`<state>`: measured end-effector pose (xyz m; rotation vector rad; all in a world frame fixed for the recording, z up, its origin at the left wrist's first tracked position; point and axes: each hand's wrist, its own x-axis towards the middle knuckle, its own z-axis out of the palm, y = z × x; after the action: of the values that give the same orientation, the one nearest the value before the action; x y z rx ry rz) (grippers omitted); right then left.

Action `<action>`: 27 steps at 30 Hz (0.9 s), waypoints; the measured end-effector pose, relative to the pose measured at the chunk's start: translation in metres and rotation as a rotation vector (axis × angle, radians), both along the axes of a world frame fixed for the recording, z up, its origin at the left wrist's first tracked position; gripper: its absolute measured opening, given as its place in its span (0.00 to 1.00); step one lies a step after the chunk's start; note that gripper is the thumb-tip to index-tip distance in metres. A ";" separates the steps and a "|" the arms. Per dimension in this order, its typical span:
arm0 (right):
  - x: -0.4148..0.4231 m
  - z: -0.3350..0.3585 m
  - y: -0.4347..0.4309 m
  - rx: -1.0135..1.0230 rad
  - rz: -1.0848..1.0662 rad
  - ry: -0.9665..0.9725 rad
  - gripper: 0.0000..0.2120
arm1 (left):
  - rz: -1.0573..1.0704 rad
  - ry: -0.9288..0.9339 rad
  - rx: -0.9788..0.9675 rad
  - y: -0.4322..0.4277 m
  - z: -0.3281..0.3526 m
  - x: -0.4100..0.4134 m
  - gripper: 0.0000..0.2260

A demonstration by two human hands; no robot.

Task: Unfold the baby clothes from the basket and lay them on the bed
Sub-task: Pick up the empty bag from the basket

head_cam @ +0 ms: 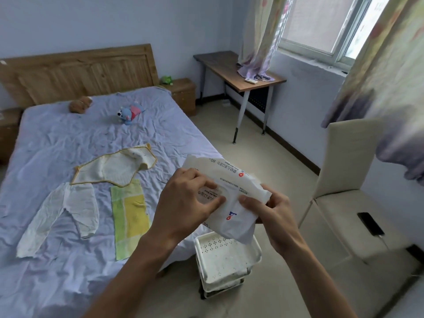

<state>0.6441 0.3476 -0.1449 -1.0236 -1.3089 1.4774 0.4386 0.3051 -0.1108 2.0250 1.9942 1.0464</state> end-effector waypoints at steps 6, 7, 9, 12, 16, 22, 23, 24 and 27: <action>-0.008 0.002 -0.007 0.008 0.061 0.031 0.11 | 0.058 -0.020 0.025 -0.021 0.005 0.001 0.04; -0.009 0.002 -0.008 0.010 0.069 0.036 0.11 | 0.060 -0.020 0.036 -0.025 0.006 0.000 0.03; -0.011 0.003 -0.009 0.014 0.081 0.038 0.12 | 0.068 -0.035 0.063 -0.033 0.007 -0.004 0.04; -0.016 0.003 -0.009 0.009 0.123 0.052 0.10 | 0.136 -0.131 0.105 -0.044 0.009 -0.015 0.06; -0.029 0.004 -0.005 -0.012 0.182 0.073 0.08 | 0.200 -0.290 0.125 -0.057 0.012 -0.035 0.09; -0.065 0.008 0.002 -0.020 0.274 0.079 0.11 | 0.186 -0.342 0.134 -0.069 0.015 -0.086 0.11; -0.074 0.008 0.003 -0.021 0.285 0.075 0.12 | 0.171 -0.327 0.119 -0.070 0.014 -0.096 0.10; -0.084 0.008 0.004 -0.021 0.291 0.071 0.13 | 0.152 -0.328 0.098 -0.070 0.013 -0.107 0.11; -0.115 0.007 0.008 -0.024 0.295 0.064 0.15 | 0.107 -0.334 0.047 -0.069 0.010 -0.144 0.12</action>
<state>0.5290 0.3557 -0.1378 -0.8156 -1.4455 1.7337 0.2945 0.2365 -0.1011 1.6443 1.9319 1.3621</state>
